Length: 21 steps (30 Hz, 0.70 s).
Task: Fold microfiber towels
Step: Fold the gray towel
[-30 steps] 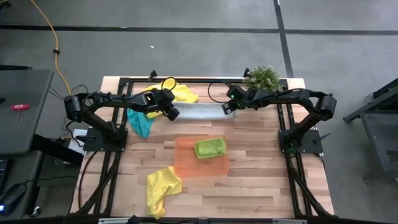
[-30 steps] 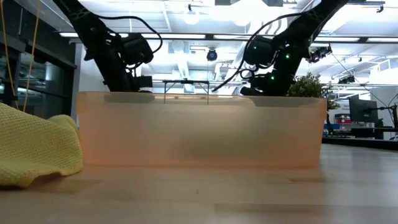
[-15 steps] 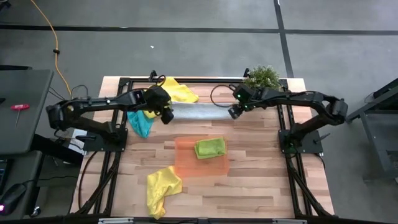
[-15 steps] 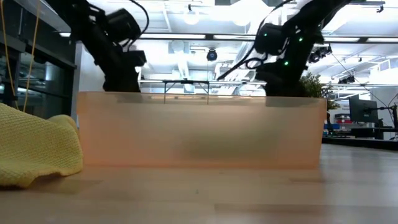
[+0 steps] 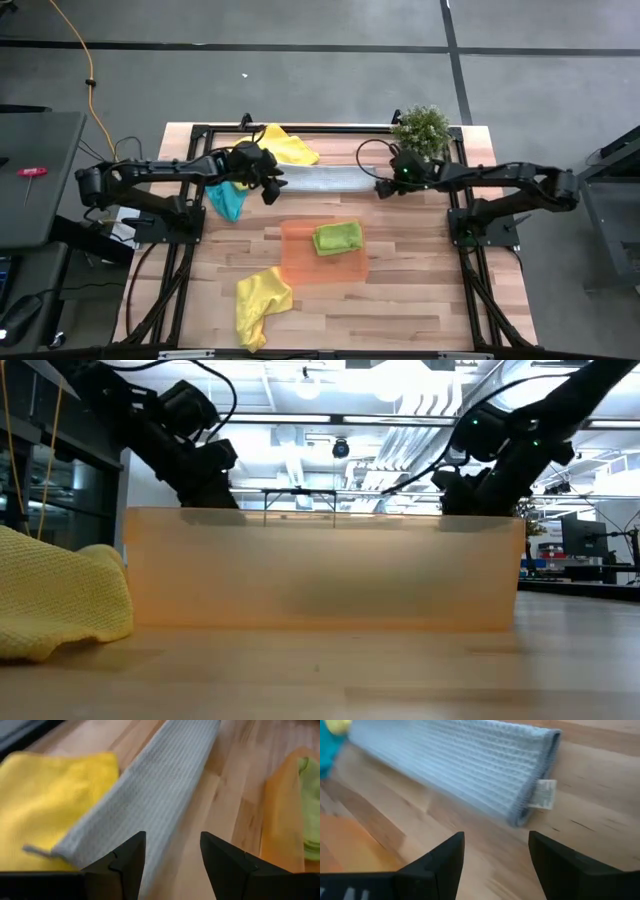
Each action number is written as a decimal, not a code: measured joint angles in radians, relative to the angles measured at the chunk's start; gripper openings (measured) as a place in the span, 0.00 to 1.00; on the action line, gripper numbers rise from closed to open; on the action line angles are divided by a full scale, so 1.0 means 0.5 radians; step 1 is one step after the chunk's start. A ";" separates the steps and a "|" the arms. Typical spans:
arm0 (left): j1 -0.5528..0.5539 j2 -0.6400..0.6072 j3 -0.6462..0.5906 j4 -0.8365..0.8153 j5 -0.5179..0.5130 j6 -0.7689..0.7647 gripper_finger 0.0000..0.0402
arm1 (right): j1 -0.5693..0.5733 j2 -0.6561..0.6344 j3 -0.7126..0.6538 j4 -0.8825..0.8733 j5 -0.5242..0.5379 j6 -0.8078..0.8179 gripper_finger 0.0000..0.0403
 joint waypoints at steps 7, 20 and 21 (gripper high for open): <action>-0.007 0.264 0.004 0.111 -0.001 -0.013 0.44 | 0.000 0.002 -0.096 0.328 -0.006 0.103 0.53; -0.094 0.575 0.012 -0.032 -0.044 -0.106 0.44 | 0.001 0.002 -0.096 0.336 -0.013 0.154 0.53; -0.117 0.570 0.012 -0.058 -0.046 -0.090 0.44 | 0.001 0.002 -0.096 0.336 -0.019 0.154 0.53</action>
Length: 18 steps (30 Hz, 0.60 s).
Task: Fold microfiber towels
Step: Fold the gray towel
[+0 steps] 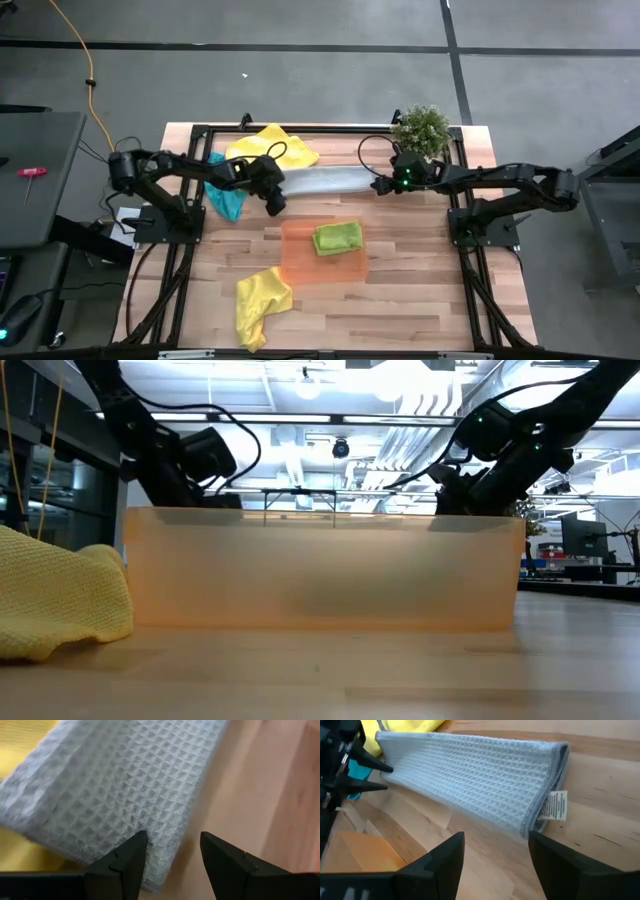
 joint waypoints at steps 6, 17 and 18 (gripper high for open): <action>-0.104 -0.028 -0.005 -0.039 -0.009 0.022 0.44 | 0.000 0.001 0.000 -0.122 0.004 0.281 0.53; -0.139 -0.061 -0.011 -0.066 -0.067 0.065 0.44 | 0.000 0.215 0.000 0.057 0.047 0.576 0.53; -0.139 -0.061 -0.011 -0.067 -0.067 0.068 0.44 | 0.000 0.246 0.000 0.110 0.046 0.579 0.53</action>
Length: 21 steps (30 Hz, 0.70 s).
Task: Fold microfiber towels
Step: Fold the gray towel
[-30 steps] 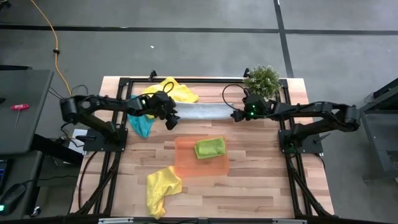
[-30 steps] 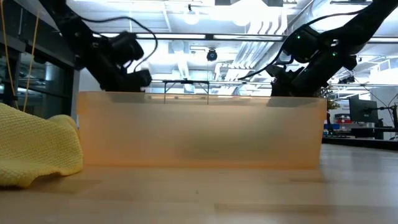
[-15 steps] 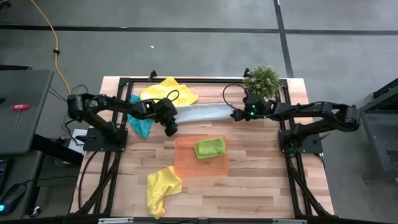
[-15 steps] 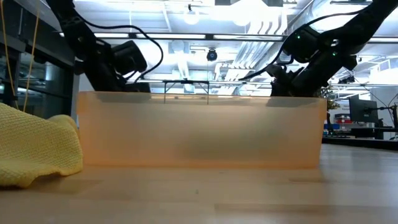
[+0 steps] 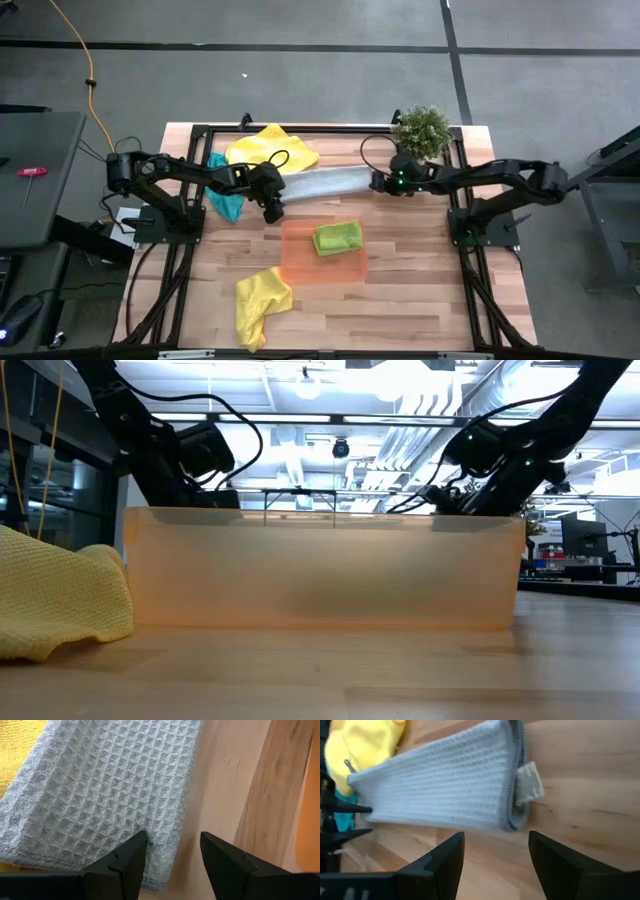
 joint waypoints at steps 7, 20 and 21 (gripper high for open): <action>-0.004 -0.002 0.001 -0.008 -0.005 0.002 0.44 | 0.000 0.156 0.000 0.202 -0.004 0.018 0.53; -0.004 -0.002 0.001 0.002 -0.011 0.055 0.44 | -0.010 0.300 0.004 0.293 0.127 0.261 0.53; -0.004 -0.002 0.001 0.002 -0.011 0.055 0.44 | -0.020 0.300 0.003 0.302 0.122 0.261 0.53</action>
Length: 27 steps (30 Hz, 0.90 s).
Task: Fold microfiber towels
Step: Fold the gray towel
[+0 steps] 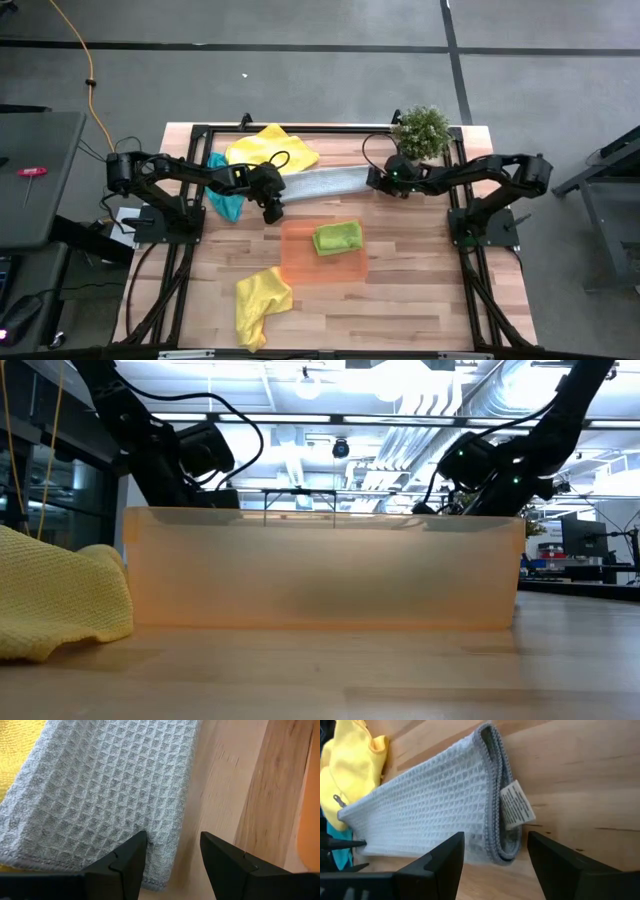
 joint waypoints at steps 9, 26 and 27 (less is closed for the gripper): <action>0.001 0.000 0.000 -0.011 0.015 0.065 0.44 | -0.091 0.003 -0.001 0.003 0.103 0.036 0.53; 0.001 0.000 0.001 -0.018 0.006 0.105 0.44 | -0.255 0.285 0.519 -0.546 -0.038 -0.644 0.53; 0.001 0.000 0.001 -0.018 0.005 0.105 0.44 | -0.257 0.326 0.578 -0.605 -0.096 -0.704 0.53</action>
